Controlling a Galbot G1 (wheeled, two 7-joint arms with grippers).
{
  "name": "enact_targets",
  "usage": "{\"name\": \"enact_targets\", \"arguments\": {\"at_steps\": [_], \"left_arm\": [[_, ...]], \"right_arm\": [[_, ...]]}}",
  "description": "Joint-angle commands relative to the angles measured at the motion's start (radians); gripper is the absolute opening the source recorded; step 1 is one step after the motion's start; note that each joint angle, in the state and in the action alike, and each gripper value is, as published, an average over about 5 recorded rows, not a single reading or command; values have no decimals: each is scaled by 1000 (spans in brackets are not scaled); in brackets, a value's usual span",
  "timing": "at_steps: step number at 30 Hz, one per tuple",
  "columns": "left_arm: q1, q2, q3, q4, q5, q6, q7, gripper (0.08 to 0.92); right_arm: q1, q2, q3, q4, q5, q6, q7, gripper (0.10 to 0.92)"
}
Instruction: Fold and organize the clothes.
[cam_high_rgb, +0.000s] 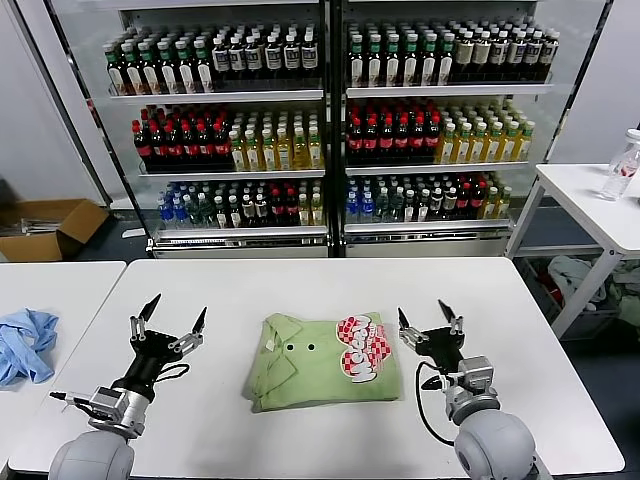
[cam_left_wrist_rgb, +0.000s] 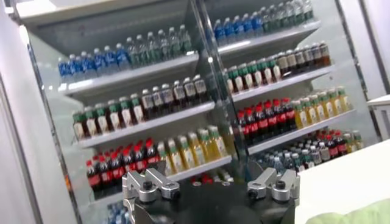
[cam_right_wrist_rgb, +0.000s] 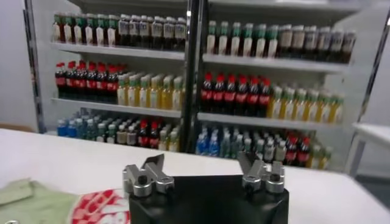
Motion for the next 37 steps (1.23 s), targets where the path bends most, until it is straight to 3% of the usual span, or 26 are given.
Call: {"name": "enact_targets", "arguments": {"at_steps": [1, 7, 14, 16, 19, 22, 37], "left_arm": [[-72, -7, 29, 110, 89, -144, 22, 823], [-150, -2, 28, 170, 236, -259, 28, 823], [-204, 2, 19, 211, 211, -328, 84, 823], [-205, 8, 22, 211, 95, -273, 99, 823], [-165, 16, 17, 132, -98, -94, 122, 823], [-129, 19, -6, 60, -138, 3, 122, 823], [-131, -7, -25, 90, -34, -49, 132, 823]], "right_arm": [[16, -16, 105, -84, -119, 90, -68, 809], [12, -25, 116, -95, -118, 81, -63, 822], [7, -40, 147, -99, -152, 98, -123, 823], [8, -38, 151, -101, -154, 119, -118, 822], [14, -30, 157, -100, -165, 149, -94, 823], [20, -28, 157, -96, -179, 168, -71, 823], [-9, -30, 158, -93, -265, 160, -85, 822]]}}
